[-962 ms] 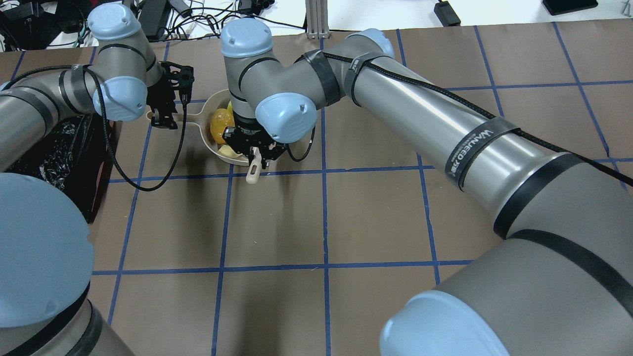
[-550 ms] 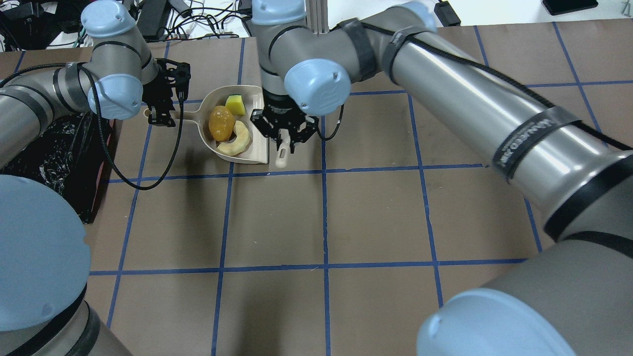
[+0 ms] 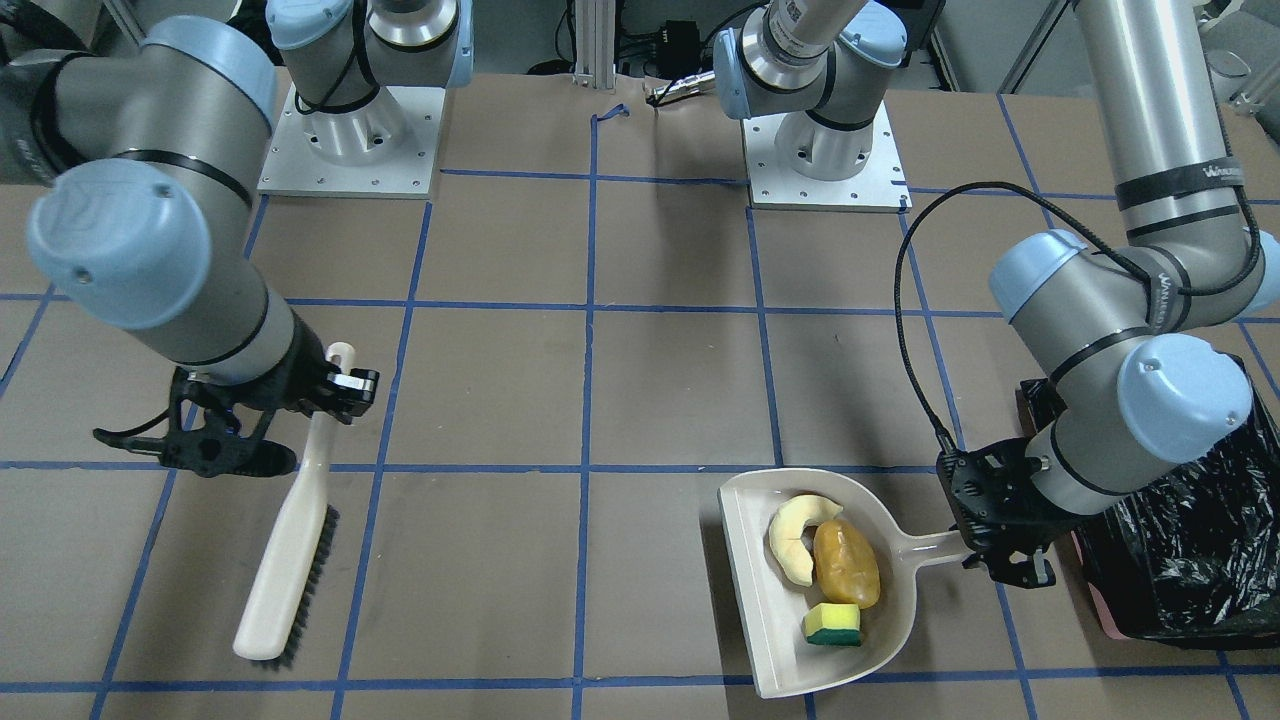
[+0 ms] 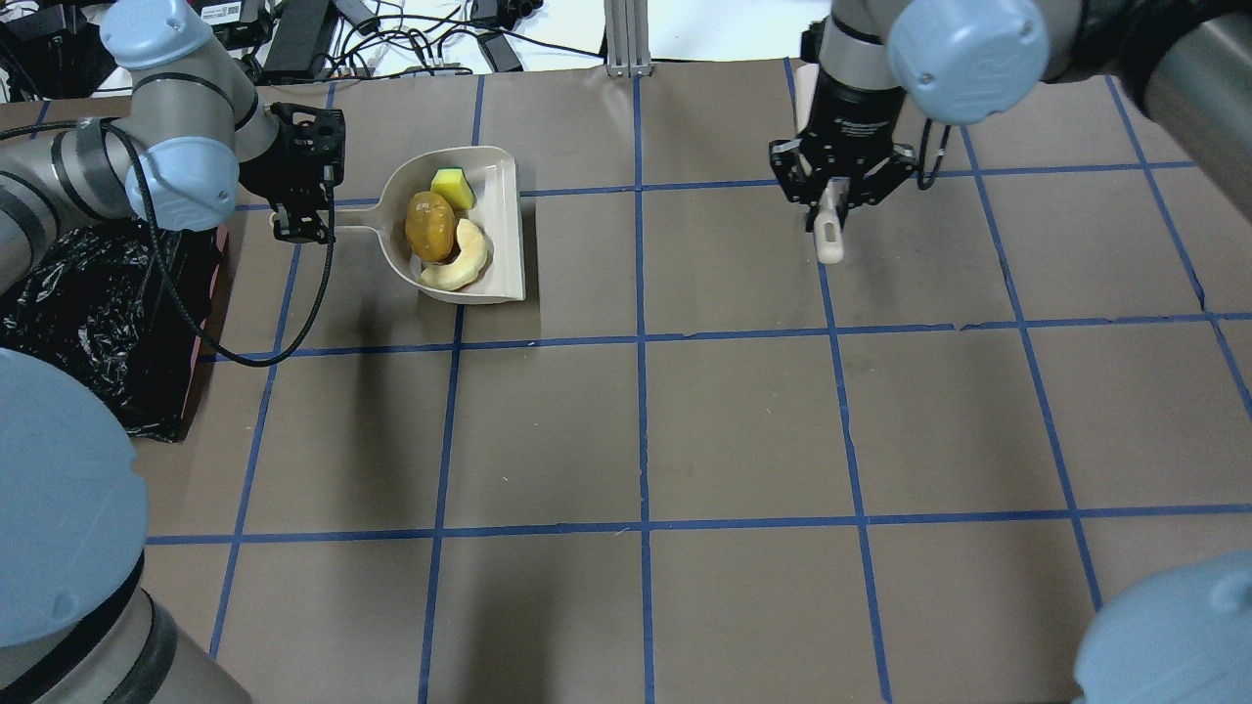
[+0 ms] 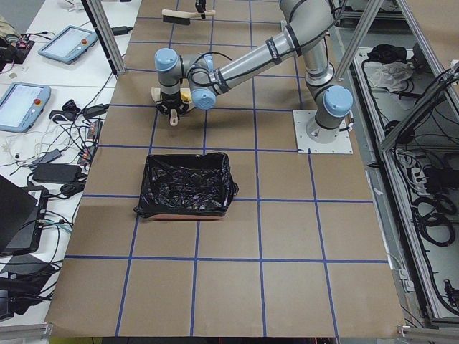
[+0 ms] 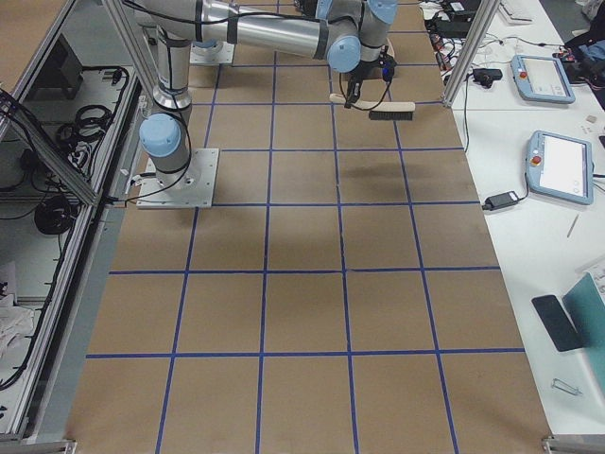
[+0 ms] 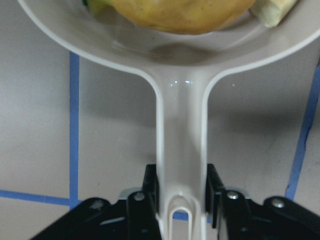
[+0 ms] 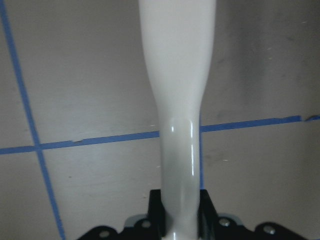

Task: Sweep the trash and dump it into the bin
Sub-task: 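Lift the dustpan toward the bin with the left gripper while the right returns the brush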

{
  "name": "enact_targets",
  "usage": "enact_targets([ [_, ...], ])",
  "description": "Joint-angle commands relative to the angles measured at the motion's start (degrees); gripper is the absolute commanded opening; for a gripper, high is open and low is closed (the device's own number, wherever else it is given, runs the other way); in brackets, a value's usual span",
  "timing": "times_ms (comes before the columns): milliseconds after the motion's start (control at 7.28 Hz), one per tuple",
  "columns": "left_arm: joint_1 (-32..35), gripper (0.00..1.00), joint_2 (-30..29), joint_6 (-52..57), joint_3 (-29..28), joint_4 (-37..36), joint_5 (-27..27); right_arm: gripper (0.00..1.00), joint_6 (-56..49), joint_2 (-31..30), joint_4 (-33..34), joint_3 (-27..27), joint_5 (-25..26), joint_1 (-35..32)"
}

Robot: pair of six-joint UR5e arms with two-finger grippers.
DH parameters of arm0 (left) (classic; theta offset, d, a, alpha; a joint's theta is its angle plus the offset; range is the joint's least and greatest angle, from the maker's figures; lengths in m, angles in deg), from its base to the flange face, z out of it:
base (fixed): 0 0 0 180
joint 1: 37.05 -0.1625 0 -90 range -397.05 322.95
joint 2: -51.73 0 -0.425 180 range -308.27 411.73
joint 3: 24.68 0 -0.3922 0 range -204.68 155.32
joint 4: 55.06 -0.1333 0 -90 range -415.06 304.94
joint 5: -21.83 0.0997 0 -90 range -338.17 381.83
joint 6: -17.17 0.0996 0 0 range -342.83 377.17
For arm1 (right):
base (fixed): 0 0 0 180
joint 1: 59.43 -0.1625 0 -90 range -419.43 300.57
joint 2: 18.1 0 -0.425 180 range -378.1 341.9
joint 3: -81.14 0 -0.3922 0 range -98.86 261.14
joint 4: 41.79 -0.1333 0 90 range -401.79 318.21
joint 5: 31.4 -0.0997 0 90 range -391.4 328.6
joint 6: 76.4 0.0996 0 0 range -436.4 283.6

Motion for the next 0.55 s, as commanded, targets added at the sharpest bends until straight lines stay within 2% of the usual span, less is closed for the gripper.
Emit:
enact_targets([
  [0, -4.04, 0.19, 1.27, 2.71, -4.54, 7.92, -1.05, 0.0, -10.37, -0.77, 0.45, -2.9, 0.77, 7.83],
  [275, -8.44, 0.19, 2.76, 4.3, -8.68, 14.18, -1.05, 0.0, -16.62, -0.77, 0.54, -5.0, 1.99, 13.29],
  [412, -11.94, 0.19, 3.38, 9.53, -9.22, 14.81, -0.96, 0.0, -19.01, 0.1, 1.76, -6.58, 1.83, 15.14],
])
